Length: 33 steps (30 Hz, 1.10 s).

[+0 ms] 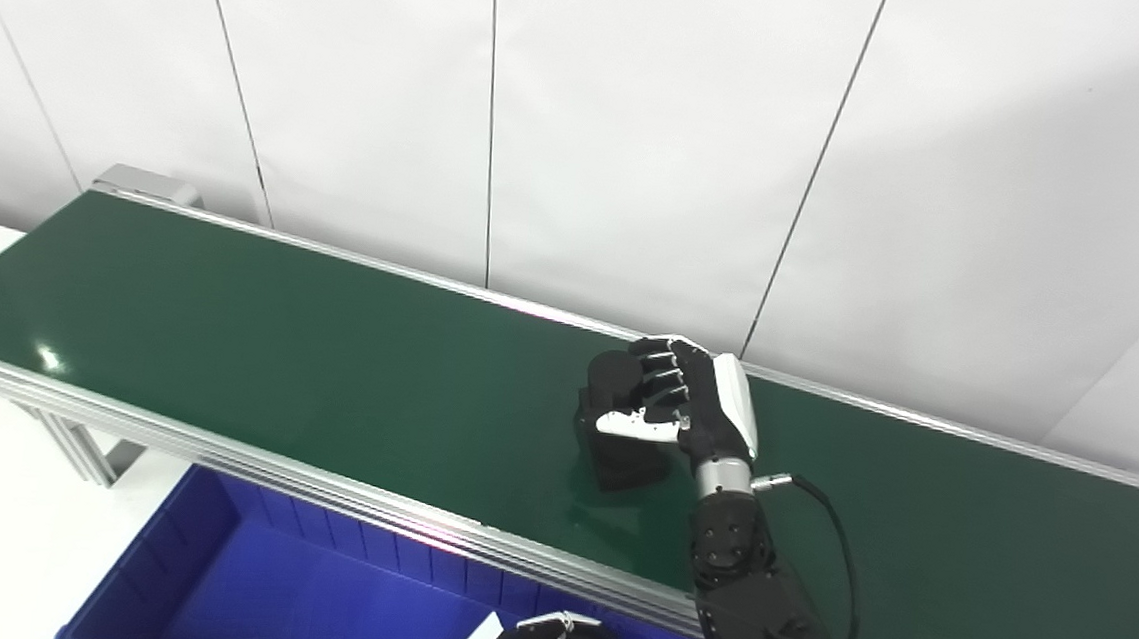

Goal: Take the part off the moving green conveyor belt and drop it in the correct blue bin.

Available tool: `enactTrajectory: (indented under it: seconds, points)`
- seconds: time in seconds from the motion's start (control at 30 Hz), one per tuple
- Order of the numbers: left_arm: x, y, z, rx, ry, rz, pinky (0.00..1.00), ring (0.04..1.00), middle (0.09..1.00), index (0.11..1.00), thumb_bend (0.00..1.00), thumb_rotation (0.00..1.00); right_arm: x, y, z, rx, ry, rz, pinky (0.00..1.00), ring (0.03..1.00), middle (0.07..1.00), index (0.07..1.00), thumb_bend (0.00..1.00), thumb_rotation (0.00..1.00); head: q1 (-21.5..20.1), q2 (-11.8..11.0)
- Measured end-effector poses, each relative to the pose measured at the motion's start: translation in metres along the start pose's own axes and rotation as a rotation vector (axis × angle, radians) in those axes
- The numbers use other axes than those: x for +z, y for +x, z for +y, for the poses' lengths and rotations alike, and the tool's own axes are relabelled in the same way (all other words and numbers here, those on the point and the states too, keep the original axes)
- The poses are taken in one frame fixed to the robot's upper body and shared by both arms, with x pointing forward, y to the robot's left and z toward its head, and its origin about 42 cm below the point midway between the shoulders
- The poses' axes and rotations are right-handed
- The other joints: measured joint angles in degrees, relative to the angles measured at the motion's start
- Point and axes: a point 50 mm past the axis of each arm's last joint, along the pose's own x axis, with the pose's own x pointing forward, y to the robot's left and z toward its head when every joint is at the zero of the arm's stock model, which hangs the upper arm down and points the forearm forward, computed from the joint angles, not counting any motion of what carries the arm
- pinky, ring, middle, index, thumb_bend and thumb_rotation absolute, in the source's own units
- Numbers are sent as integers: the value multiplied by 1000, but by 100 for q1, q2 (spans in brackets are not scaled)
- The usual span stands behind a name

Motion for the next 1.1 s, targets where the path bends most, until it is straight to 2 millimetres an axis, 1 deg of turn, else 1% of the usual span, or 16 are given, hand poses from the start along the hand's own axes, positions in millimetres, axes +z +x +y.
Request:
enactTrajectory:
  seconds: [0.07, 0.27, 0.3, 0.33, 0.37, 0.4, 0.53, 0.77, 0.8, 0.83, 0.9, 0.97, 1.0, 1.03, 1.1]
  points:
    - [0, 0, 0, 0, 0, 0, 626, 696, 727, 730, 863, 143, -2, -2, 1, -2, 0, 3, 434, 517, 590, 621, 835, 35, -9, 0]
    - [0, 0, 0, -1, 0, 0, 631, 701, 733, 733, 864, 136, -5, -4, 2, -7, 3, 10, 412, 490, 569, 599, 822, 3, -17, 9]
    - [0, 0, 0, -1, 0, 0, 630, 701, 732, 734, 860, 126, -5, -4, 2, -8, 4, 10, 409, 482, 521, 559, 678, 1, -18, 9]
    - [0, 0, 0, -1, 0, 0, 630, 699, 731, 734, 860, 122, -5, -4, 2, -10, 5, 11, 408, 472, 491, 531, 590, 0, -18, 9]
    - [0, 0, 0, -2, 0, 0, 633, 701, 732, 735, 862, 124, -5, -4, 2, -13, 5, 11, 397, 457, 478, 511, 554, 0, -18, 9]
    - [0, 0, 0, -1, 0, 0, 631, 699, 731, 735, 861, 125, -5, -4, 2, -14, 6, 11, 390, 448, 474, 504, 541, 0, -18, 17]
    - [0, 0, 1, -1, -1, 1, 640, 709, 737, 737, 865, 132, -5, -4, 2, -15, 4, 10, 369, 427, 464, 500, 528, 0, -26, 18]
    - [0, 0, 1, -9, -5, 2, 646, 713, 737, 735, 864, 97, -9, -12, 2, -32, 2, -5, 332, 395, 452, 507, 526, 0, -70, 26]
    - [0, 0, 1, -11, -5, 2, 646, 714, 737, 734, 865, 94, -9, -13, 0, -36, -3, -13, 330, 394, 451, 509, 526, 0, -70, 26]
    - [0, 0, 1, -11, -5, 2, 648, 714, 738, 733, 864, 97, -10, -16, -1, -38, -4, -16, 330, 394, 449, 510, 526, 0, -157, 52]
    - [0, 0, 1, -11, -5, 1, 649, 710, 735, 733, 860, 99, -7, -19, -8, -49, -4, -40, 334, 397, 445, 516, 525, 0, -158, 53]
    - [0, 0, 1, -11, -7, 2, 652, 709, 735, 734, 854, 97, -2, -25, -16, -60, 1, -70, 337, 404, 447, 517, 525, 0, -429, 70]
    - [0, 0, 1, -12, -9, 2, 653, 708, 735, 735, 852, 98, 0, -28, -21, -68, 1, -82, 336, 405, 448, 516, 525, 0, -431, 70]
    - [0, 0, 1, -14, -9, 3, 655, 708, 735, 736, 850, 99, 2, -32, -25, -73, 3, -95, 334, 405, 449, 515, 526, 0, -579, 88]
    - [0, 1, 2, -12, -17, 6, 653, 705, 736, 739, 844, 94, 4, -37, -31, -85, 5, -115, 330, 402, 450, 513, 526, 0, -580, 88]
